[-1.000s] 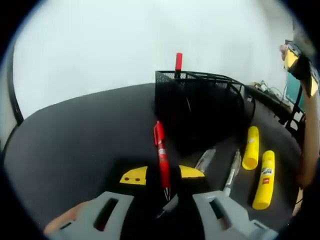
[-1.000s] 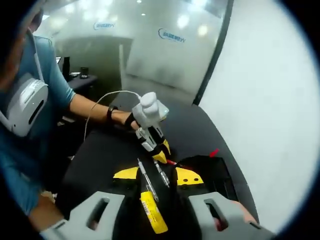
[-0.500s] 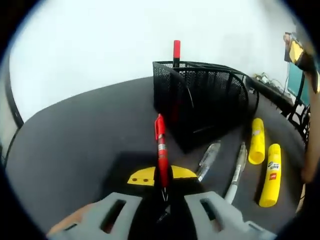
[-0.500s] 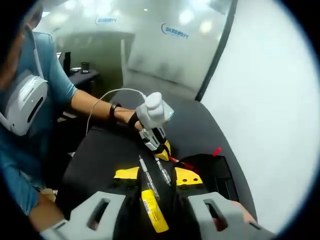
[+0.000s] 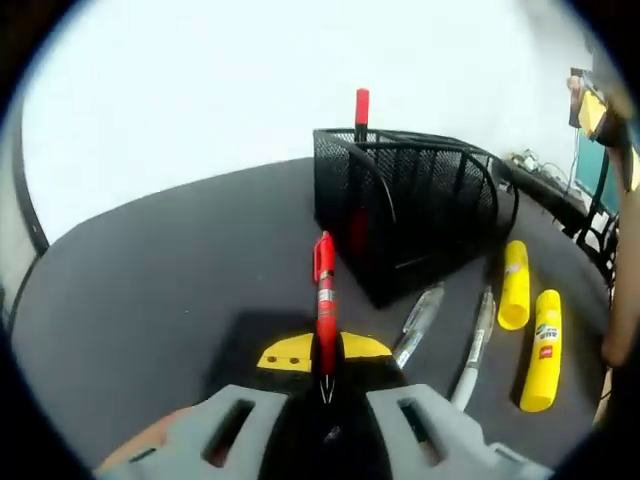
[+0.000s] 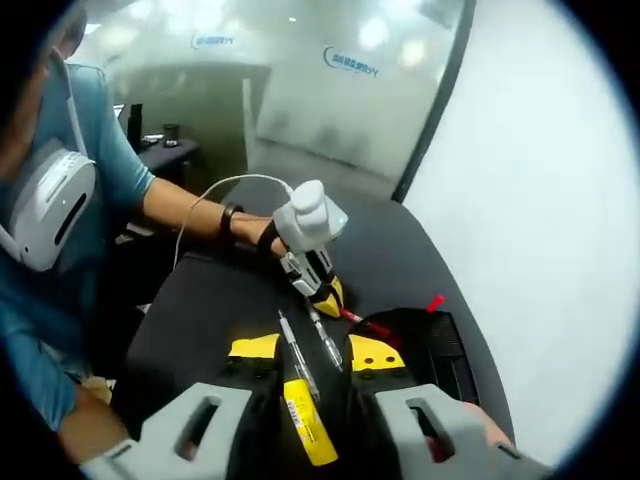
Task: Pick up pens and glue sticks and place them into the holder.
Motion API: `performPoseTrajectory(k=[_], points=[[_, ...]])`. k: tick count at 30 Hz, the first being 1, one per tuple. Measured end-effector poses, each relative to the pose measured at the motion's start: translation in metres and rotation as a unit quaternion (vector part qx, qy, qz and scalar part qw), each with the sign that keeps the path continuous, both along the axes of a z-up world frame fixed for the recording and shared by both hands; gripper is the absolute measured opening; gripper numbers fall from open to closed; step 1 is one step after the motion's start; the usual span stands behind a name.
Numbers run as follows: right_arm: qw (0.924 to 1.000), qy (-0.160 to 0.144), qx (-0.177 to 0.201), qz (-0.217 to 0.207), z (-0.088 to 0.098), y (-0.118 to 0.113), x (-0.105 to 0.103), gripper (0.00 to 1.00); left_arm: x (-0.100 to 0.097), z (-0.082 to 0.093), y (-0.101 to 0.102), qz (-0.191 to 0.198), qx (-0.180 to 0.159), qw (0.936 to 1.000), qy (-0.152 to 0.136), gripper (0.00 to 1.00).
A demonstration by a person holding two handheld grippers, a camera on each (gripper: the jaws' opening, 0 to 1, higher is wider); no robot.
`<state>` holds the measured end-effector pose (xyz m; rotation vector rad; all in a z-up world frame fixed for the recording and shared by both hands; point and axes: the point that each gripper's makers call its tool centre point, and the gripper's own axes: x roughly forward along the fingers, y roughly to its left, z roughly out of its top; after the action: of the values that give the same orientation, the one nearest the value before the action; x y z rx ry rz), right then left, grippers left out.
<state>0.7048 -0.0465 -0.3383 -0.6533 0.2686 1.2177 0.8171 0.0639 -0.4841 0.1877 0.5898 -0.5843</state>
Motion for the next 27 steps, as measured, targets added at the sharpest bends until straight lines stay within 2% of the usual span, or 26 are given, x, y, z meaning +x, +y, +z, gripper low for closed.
performPoseTrajectory(k=[5, 8, 11, 13, 15, 19, 20, 21, 22, 24, 26, 27], points=[[1.0, -0.004, 0.0, -0.003, 0.0, 0.001, 0.003, 0.21, -0.001, 0.026, 0.004, -0.001, -0.007, 0.9995, -0.032, 0.06], [0.9998, -0.017, 0.005, -0.004, 0.004, 0.003, 0.005, 0.21, -0.004, 0.046, 0.006, -0.008, -0.002, 0.9983, -0.058, 0.06], [0.9995, -0.028, 0.015, -0.006, 0.009, 0.007, 0.008, 0.21, -0.008, 0.07, 0.011, -0.006, 0.0, 0.9956, -0.094, 0.06], [0.9984, -0.036, 0.036, -0.023, 0.017, 0.009, 0.017, 0.21, -0.007, 0.086, 0.013, -0.006, -0.007, 0.9939, -0.11, 0.06], [0.9981, -0.038, 0.04, -0.026, 0.018, 0.009, 0.022, 0.21, -0.011, 0.098, 0.014, -0.008, -0.014, 0.9924, -0.122, 0.06], [0.9942, -0.085, 0.052, -0.039, 0.029, 0.014, 0.039, 0.22, -0.03, 0.112, 0.011, -0.009, -0.02, 0.9889, -0.147, 0.06], [0.9935, -0.084, 0.064, -0.043, 0.032, 0.016, 0.042, 0.22, -0.033, 0.117, 0.01, -0.01, -0.022, 0.9871, -0.159, 0.06], [0.9928, -0.055, 0.089, -0.058, 0.036, 0.019, 0.044, 0.22, -0.037, 0.121, 0.009, -0.007, -0.023, 0.9845, -0.174, 0.06], [0.9901, -0.045, 0.117, -0.065, 0.043, 0.022, 0.05, 0.22, -0.04, 0.125, 0.008, -0.004, -0.023, 0.982, -0.187, 0.06], [0.98, -0.043, 0.176, -0.083, 0.06, 0.027, 0.063, 0.2, -0.039, 0.136, 0.01, -0.001, -0.026, 0.976, -0.216, 0.06], [0.9704, -0.043, 0.213, -0.105, 0.071, 0.028, 0.076, 0.19, -0.041, 0.142, 0.01, 0.0, -0.032, 0.973, -0.228, 0.06], [0.9632, -0.015, 0.238, -0.125, 0.072, 0.029, 0.085, 0.19, -0.04, 0.146, 0.011, 0.004, -0.037, 0.9705, -0.238, 0.06]])
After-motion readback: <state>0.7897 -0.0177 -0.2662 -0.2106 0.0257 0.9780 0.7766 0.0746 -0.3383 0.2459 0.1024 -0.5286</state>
